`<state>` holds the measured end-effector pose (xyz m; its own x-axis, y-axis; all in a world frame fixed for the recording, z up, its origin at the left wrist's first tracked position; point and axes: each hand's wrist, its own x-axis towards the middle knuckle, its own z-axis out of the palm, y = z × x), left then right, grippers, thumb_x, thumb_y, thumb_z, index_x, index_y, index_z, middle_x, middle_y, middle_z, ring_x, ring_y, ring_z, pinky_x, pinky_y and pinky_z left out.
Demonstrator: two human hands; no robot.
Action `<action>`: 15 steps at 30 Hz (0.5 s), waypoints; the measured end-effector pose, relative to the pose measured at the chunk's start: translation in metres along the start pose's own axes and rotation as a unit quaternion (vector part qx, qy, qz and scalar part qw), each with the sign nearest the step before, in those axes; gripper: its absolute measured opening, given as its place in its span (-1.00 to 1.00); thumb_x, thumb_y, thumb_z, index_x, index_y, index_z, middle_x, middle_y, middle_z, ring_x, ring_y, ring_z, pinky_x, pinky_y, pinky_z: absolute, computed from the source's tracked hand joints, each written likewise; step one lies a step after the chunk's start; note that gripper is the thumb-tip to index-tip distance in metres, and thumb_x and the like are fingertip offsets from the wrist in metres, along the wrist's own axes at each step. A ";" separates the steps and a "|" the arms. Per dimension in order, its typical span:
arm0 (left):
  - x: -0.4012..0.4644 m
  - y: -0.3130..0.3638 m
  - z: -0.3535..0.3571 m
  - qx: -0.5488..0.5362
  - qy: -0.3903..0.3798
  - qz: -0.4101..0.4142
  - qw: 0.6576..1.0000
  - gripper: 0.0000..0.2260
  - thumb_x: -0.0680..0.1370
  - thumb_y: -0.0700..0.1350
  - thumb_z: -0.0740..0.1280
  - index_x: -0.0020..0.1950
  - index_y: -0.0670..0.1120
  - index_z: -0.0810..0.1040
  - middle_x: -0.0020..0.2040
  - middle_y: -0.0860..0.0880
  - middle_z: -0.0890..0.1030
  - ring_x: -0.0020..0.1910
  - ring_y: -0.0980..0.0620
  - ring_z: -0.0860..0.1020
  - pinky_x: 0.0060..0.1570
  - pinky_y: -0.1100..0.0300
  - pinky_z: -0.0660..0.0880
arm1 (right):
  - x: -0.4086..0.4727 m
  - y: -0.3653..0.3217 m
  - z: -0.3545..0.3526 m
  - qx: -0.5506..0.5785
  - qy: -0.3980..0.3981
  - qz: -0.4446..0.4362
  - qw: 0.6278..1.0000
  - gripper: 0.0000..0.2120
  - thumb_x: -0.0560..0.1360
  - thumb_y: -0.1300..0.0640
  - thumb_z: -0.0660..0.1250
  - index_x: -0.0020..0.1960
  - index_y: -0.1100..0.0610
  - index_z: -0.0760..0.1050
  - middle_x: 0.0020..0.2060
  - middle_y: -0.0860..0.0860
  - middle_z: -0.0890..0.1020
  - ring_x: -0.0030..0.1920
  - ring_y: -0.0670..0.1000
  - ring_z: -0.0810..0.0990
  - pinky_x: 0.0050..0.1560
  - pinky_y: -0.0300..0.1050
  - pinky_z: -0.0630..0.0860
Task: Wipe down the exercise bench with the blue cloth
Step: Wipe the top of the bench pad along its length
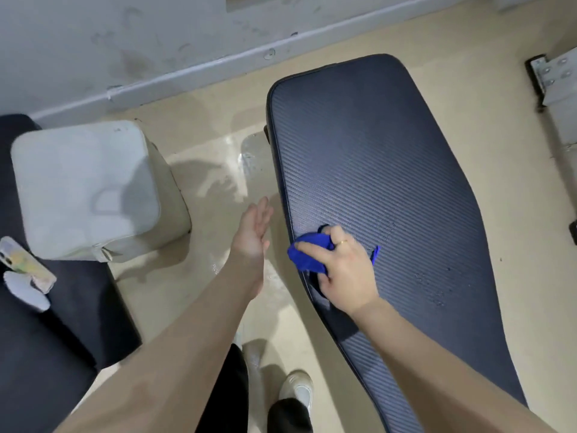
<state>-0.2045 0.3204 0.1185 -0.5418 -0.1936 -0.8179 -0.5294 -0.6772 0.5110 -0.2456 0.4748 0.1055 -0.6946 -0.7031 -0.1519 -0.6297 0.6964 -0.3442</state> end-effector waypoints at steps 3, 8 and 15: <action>-0.007 -0.012 0.014 0.010 0.003 0.008 1.000 -0.52 0.66 0.09 -0.14 0.39 -0.06 0.41 0.30 0.07 0.51 0.26 0.09 0.46 0.16 0.19 0.35 | -0.004 0.009 -0.008 -0.014 -0.027 -0.054 0.998 -0.54 0.19 0.21 0.26 0.03 -0.13 0.58 -0.13 0.11 0.54 -0.28 0.19 0.53 -0.29 0.03 0.54; 0.005 -0.033 0.010 0.036 0.028 0.074 0.996 -0.47 0.65 0.12 -0.17 0.38 -0.07 0.42 0.21 0.06 0.54 0.23 0.01 0.51 0.22 0.10 0.41 | 0.062 0.010 -0.006 0.010 0.074 0.027 0.997 -0.58 0.25 0.25 0.23 0.02 -0.08 0.61 -0.08 0.16 0.54 -0.21 0.23 0.52 -0.22 0.01 0.48; -0.020 -0.028 0.034 0.171 0.052 0.110 0.978 -0.69 0.50 0.10 0.05 -0.25 0.05 0.53 -0.23 0.16 0.64 -0.10 -0.01 0.57 0.01 0.11 0.49 | -0.039 0.027 -0.002 -0.009 -0.032 -0.114 0.993 -0.51 0.19 0.23 0.31 0.06 -0.13 0.57 -0.13 0.10 0.53 -0.26 0.19 0.53 -0.29 0.02 0.52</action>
<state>-0.2012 0.3676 0.1294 -0.6072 -0.3902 -0.6921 -0.6053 -0.3371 0.7211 -0.2358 0.5217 0.1039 -0.5104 -0.8497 -0.1319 -0.7741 0.5209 -0.3597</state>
